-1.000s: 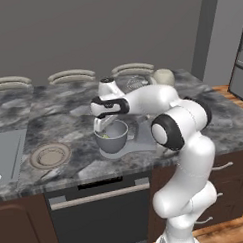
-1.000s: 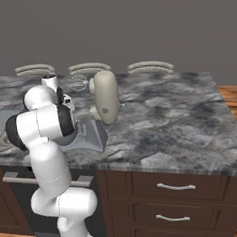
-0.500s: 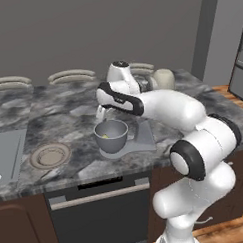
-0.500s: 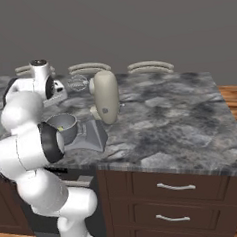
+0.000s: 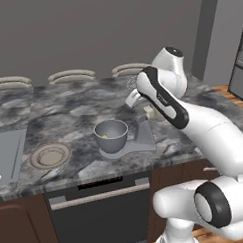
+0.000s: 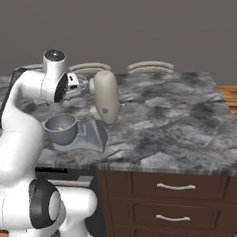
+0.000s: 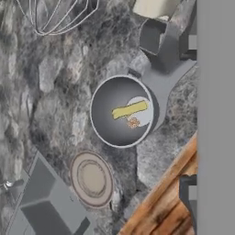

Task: Add butter and sugar cubes to the stand mixer bowl and then turn on the stand mixer to begin making frosting.

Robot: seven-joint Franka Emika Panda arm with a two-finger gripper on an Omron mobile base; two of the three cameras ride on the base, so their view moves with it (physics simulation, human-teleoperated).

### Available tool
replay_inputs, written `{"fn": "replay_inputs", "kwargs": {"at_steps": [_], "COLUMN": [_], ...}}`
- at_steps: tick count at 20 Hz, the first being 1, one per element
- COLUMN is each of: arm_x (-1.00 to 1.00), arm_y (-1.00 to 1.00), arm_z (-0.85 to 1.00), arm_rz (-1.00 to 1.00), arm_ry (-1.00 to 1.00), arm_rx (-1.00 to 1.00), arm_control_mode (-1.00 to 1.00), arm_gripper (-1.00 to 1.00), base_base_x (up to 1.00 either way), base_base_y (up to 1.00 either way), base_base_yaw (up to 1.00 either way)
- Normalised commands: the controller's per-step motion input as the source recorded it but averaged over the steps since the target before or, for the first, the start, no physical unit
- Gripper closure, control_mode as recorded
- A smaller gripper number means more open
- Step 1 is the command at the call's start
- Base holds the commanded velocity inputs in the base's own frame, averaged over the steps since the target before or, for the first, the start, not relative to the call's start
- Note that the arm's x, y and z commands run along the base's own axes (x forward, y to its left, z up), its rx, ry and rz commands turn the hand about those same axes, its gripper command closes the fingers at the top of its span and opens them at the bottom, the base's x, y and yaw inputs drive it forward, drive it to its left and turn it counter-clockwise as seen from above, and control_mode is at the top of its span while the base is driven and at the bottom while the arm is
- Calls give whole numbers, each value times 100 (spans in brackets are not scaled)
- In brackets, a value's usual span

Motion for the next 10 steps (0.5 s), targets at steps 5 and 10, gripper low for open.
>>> {"fn": "replay_inputs", "kwargs": {"at_steps": [5, 10], "arm_x": [-9, 12], "arm_y": [-100, -100], "arm_z": [62, 28], "arm_rz": [-21, -19], "arm_ry": [0, 0], "arm_rx": [17, 16], "arm_control_mode": [-100, -100], "arm_gripper": [-100, -100], "base_base_x": [0, 0], "base_base_y": [0, 0], "base_base_yaw": [0, 0]}}
